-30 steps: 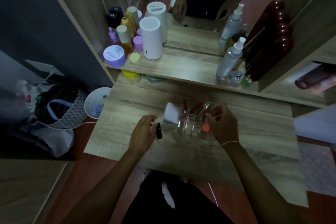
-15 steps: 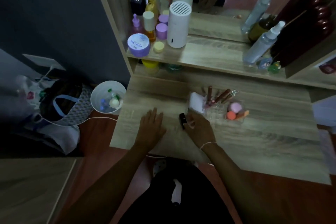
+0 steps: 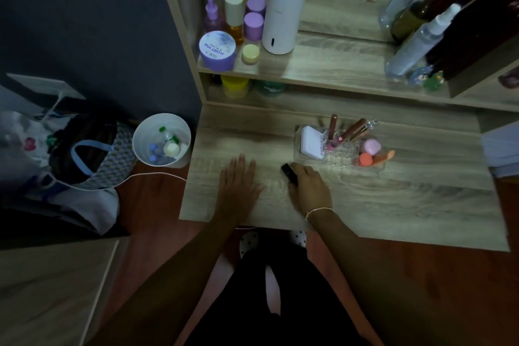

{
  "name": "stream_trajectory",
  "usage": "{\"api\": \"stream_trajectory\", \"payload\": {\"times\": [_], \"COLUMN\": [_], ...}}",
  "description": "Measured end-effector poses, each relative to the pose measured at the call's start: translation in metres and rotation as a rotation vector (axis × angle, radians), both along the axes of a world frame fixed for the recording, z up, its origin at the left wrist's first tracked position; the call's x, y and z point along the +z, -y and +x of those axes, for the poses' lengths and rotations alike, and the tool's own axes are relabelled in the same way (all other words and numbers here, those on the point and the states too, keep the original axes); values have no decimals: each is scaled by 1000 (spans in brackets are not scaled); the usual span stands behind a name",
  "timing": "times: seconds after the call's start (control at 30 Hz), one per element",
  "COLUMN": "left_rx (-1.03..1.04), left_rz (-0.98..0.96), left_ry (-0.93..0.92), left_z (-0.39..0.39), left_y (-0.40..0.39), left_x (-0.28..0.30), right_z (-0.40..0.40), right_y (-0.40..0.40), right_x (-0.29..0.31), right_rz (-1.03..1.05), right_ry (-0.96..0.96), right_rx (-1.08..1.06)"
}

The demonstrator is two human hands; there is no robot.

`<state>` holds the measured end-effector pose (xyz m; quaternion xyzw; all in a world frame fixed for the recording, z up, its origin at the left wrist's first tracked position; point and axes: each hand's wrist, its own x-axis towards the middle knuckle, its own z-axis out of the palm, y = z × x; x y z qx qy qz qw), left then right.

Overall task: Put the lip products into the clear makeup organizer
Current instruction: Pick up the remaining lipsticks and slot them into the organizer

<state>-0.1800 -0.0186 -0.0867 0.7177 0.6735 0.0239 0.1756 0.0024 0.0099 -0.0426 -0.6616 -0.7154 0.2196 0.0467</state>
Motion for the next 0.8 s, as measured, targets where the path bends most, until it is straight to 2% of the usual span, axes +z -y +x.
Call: {"api": "stream_trajectory", "payload": {"times": [0.2, 0.27, 0.37, 0.47, 0.6, 0.8], "left_rx": [21, 20, -5, -136, -280, -272], "left_rz": [46, 43, 65, 141, 215, 202], "left_ry": [-21, -31, -20, 23, 19, 46], "left_z": [-10, -6, 7, 28, 59, 88], "left_y": [6, 5, 2, -1, -12, -36], "left_x": [-5, -6, -5, 3, 16, 27], "right_z": [9, 20, 43, 69, 93, 104], "right_y": [10, 14, 17, 14, -3, -41], "right_x": [1, 6, 18, 37, 56, 65], "right_rz": [-112, -138, -71, -3, 92, 121], "right_ry": [-91, -119, -176, -242, -211, -171], "right_rx": [54, 12, -86, -210, -333, -363]}}
